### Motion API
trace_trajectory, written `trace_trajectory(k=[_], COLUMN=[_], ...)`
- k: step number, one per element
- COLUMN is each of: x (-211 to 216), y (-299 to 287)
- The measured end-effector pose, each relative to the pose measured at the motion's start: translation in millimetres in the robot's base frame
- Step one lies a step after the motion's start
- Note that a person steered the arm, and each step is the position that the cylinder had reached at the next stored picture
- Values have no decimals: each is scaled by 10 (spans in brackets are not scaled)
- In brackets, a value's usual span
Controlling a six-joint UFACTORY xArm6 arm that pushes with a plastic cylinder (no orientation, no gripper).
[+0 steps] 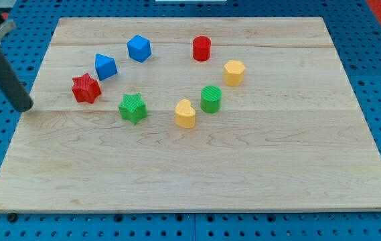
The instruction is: Move the red star between the blue triangle and green star
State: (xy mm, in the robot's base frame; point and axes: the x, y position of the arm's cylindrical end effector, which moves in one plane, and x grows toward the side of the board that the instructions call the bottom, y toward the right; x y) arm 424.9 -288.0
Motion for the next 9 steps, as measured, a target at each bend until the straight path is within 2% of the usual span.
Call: trace_trajectory(k=[2, 4, 9], x=[-145, -293, -276], y=[584, 596, 1078])
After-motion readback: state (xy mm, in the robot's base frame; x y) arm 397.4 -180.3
